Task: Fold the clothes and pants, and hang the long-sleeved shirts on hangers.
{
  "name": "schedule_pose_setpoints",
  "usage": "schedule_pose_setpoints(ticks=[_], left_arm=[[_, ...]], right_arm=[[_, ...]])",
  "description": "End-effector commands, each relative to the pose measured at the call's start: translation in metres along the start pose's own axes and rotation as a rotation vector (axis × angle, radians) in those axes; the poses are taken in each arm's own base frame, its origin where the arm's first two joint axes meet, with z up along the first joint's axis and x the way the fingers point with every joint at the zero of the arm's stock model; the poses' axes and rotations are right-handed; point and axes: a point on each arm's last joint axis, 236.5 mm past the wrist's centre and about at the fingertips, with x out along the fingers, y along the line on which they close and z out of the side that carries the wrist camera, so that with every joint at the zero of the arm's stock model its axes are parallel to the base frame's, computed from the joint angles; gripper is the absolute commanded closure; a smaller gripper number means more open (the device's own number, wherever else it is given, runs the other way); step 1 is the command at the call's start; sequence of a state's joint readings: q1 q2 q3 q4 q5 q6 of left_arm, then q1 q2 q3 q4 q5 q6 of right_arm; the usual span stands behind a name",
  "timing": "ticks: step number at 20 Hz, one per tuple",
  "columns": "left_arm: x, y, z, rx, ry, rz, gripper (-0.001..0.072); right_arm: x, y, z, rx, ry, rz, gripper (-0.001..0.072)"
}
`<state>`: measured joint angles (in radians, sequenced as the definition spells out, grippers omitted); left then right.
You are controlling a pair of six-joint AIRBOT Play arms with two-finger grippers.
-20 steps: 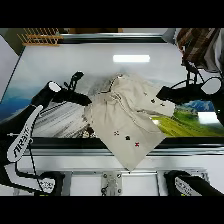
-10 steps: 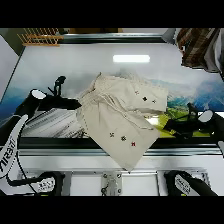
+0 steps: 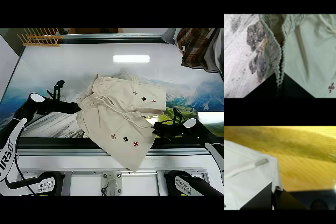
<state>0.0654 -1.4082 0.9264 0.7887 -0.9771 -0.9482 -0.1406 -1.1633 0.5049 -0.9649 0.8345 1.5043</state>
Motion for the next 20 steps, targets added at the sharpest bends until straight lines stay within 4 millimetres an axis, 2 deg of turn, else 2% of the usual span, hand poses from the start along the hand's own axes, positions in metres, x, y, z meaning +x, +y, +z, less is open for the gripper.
schedule_pose_setpoints(ticks=[1, 3, 5, 7, 9, 10, 11, 12, 13, 14, 16, 18, 20], left_arm=[[-0.005, -0.004, -0.018, -0.067, 0.019, 0.002, 0.0690], [-0.009, -0.012, -0.042, -0.131, 0.020, 0.007, 0.0689], [-0.010, -0.034, -0.076, -0.169, 0.058, -0.018, 0.0688], [-0.008, -0.057, -0.106, -0.141, 0.083, -0.044, 0.0688], [-0.002, -0.077, -0.131, -0.097, 0.087, -0.060, 0.0688], [0.000, -0.083, -0.136, -0.061, 0.068, -0.053, 0.0688], [0.002, -0.087, -0.140, -0.026, 0.040, -0.046, 0.0688], [0.003, -0.090, -0.141, -0.005, 0.009, -0.040, 0.0688], [0.001, -0.091, -0.139, 0.010, -0.028, -0.033, 0.0688], [-0.001, -0.093, -0.136, 0.024, -0.056, -0.031, 0.0688], [-0.009, -0.095, -0.132, 0.047, -0.097, -0.029, 0.0688], [-0.015, -0.098, -0.132, 0.059, -0.123, -0.036, 0.0688], [-0.016, -0.098, -0.136, 0.061, -0.129, -0.037, 0.0688]], right_arm=[[-0.021, 0.035, 0.047, -0.084, -0.128, 0.054, 0.0706], [-0.052, 0.064, 0.094, -0.160, -0.234, 0.063, 0.0706], [-0.078, 0.088, 0.133, -0.207, -0.299, 0.066, 0.0706], [-0.086, 0.106, 0.159, -0.242, -0.309, 0.071, 0.0706], [-0.086, 0.119, 0.173, -0.249, -0.301, 0.082, 0.0695], [-0.088, 0.124, 0.177, -0.245, -0.300, 0.098, 0.0550], [-0.091, 0.128, 0.178, -0.235, -0.305, 0.117, 0.0277], [-0.099, 0.130, 0.179, -0.229, -0.313, 0.129, 0.0073], [-0.109, 0.129, 0.177, -0.229, -0.319, 0.133, 0.0135], [-0.123, 0.125, 0.175, -0.234, -0.327, 0.124, 0.0228], [-0.150, 0.100, 0.159, -0.266, -0.325, 0.039, 0.0244], [-0.167, 0.048, 0.131, -0.231, -0.293, -0.106, 0.0243], [-0.170, -0.010, 0.089, -0.086, -0.242, -0.208, 0.0243]])
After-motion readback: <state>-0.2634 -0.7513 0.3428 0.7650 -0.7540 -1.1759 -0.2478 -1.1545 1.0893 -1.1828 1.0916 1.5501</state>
